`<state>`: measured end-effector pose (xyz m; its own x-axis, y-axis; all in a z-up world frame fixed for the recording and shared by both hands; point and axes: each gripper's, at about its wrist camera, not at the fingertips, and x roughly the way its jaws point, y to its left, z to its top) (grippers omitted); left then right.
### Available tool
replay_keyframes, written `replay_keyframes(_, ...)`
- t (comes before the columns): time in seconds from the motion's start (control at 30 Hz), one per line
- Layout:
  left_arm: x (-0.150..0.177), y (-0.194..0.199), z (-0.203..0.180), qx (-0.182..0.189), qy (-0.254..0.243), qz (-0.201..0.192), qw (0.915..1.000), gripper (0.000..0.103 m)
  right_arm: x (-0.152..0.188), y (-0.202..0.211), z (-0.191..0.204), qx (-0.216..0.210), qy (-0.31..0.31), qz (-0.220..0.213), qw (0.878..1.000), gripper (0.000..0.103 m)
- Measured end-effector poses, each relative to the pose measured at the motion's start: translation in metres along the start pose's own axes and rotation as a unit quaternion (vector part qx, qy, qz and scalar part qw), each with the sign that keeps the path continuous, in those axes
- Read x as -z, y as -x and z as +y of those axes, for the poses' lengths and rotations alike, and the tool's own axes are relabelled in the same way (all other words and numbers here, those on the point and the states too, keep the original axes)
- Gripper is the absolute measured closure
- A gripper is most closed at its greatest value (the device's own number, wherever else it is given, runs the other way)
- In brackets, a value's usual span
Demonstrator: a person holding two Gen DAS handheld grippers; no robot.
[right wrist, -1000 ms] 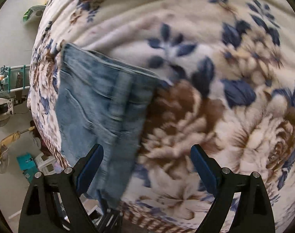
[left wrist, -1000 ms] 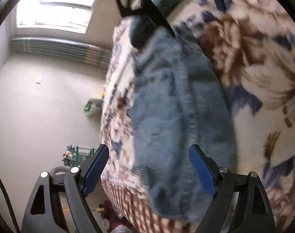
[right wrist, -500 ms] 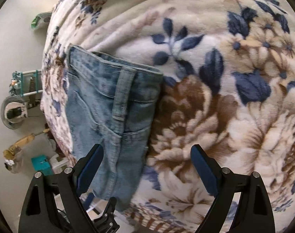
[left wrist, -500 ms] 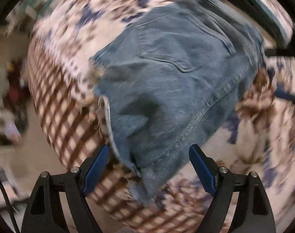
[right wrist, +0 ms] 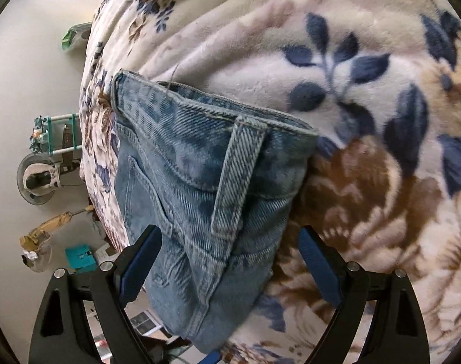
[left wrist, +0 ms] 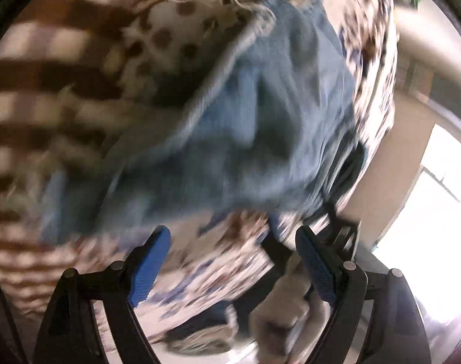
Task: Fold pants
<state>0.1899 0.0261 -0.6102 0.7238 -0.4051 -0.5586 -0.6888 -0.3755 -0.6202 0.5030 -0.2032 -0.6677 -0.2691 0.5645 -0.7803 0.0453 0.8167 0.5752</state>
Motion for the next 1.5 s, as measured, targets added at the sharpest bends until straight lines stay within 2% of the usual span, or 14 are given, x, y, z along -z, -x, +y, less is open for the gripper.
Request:
replay_keyframes(0.1,-0.010,-0.005,0.002,0.004,0.017,-0.031,0.9994,0.026,-0.005,-0.007,0.004,-0.006,0.001,-0.011,1.000,0.010)
replay_keyframes(0.13,-0.014,-0.005,0.003,0.002,0.028,-0.041,0.9988,0.034,-0.006,-0.009,0.004,-0.006,0.000,-0.013,1.000,0.010)
replay_keyframes(0.17,-0.016,-0.004,0.002,-0.010,0.030,-0.048,0.9983,0.059,-0.008,-0.011,0.005,-0.006,-0.001,-0.015,1.000,0.013)
replay_keyframes(0.2,-0.018,-0.002,0.002,-0.014,0.027,-0.050,0.9983,0.078,-0.010,-0.014,0.006,-0.007,0.000,-0.018,1.000,0.023)
replay_keyframes(0.33,-0.020,0.011,-0.021,-0.054,-0.050,-0.063,0.9953,0.096,-0.007,-0.015,0.002,0.008,0.005,-0.039,0.999,0.060)
replay_keyframes(0.4,-0.022,0.022,-0.031,-0.073,-0.081,-0.064,0.9920,0.097,0.003,-0.007,-0.002,-0.013,-0.004,-0.053,0.998,0.070)
replay_keyframes(0.53,-0.025,0.037,-0.045,-0.092,-0.136,-0.055,0.9849,0.097,0.035,0.019,-0.010,-0.055,-0.038,-0.073,0.995,0.072)
replay_keyframes(0.63,-0.016,0.031,-0.044,-0.110,-0.173,-0.016,0.9786,0.094,0.046,0.019,-0.015,-0.031,-0.031,-0.055,0.998,0.056)
replay_keyframes(0.87,0.029,0.034,-0.004,-0.040,-0.110,0.016,0.9930,0.053,0.043,0.012,-0.041,-0.022,-0.037,-0.031,0.999,0.026)
replay_keyframes(1.03,0.020,0.018,-0.005,0.037,-0.056,-0.010,0.9977,0.052,0.033,0.000,-0.048,-0.034,-0.026,-0.017,0.999,0.026)
replay_keyframes(1.2,-0.030,-0.009,-0.006,0.014,-0.007,-0.048,0.9987,0.052,0.015,-0.008,-0.050,-0.066,-0.035,-0.031,0.997,0.026)
replay_keyframes(1.3,-0.038,-0.016,-0.013,-0.012,0.006,-0.058,0.9982,0.067,0.007,-0.011,-0.047,-0.065,-0.036,-0.052,0.996,0.045)
replay_keyframes(1.4,-0.028,-0.001,-0.042,-0.058,-0.083,-0.073,0.9922,0.090,0.013,-0.005,-0.040,-0.063,-0.038,-0.070,0.995,0.065)
replay_keyframes(1.5,-0.021,0.012,-0.077,-0.085,-0.163,-0.069,0.9806,0.091,0.026,0.011,-0.030,-0.074,-0.050,-0.081,0.993,0.070)
